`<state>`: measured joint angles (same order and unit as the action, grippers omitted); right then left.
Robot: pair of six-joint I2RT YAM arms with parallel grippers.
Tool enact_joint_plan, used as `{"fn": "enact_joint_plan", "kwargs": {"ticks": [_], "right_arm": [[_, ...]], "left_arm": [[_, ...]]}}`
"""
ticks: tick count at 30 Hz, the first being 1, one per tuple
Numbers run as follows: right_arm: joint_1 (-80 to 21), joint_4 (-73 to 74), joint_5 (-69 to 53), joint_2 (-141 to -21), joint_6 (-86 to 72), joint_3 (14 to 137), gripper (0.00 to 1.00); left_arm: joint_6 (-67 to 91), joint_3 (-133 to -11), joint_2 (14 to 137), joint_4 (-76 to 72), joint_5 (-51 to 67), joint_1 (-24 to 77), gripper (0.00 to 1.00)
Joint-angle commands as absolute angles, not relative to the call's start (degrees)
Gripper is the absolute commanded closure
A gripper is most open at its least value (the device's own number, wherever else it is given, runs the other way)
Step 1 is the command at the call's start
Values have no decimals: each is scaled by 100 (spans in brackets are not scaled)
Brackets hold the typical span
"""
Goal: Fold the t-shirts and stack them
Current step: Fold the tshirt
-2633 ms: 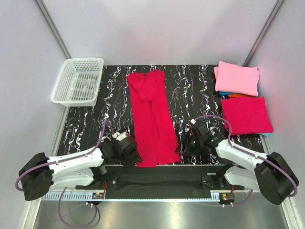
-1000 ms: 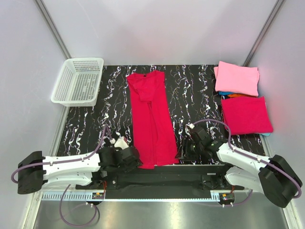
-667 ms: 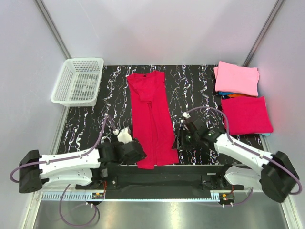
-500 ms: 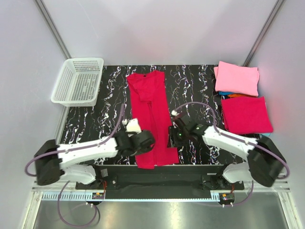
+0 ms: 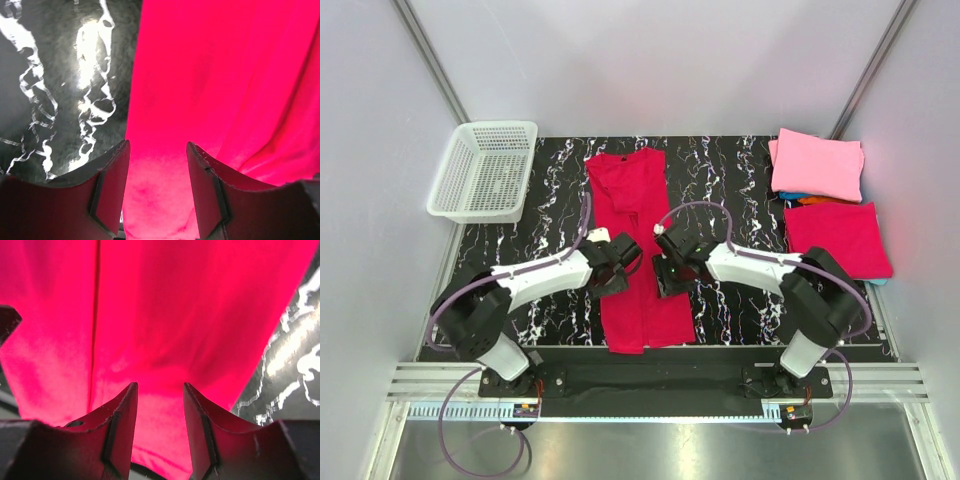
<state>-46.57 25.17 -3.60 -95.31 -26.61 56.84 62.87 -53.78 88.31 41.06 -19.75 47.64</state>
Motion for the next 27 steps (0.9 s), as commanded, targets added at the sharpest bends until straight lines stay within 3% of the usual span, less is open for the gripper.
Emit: {"fn": "enact_joint_plan", "kwargs": {"ticks": [1,19,27], "right_arm": [[-4720,2426,-132,-9869,-2444,6099,51],[-4553,2593,176,-11486,-2030,7250,49],[-4342,2751,202,-11497,-1907,7514,49]], "left_arm": [[5793,-5791,9157,3657,-1530,4597,46],[5248,-6757,10669,3472,-949,3666,46],[4879,-7391,11074,3533,-853,3358,46]]}}
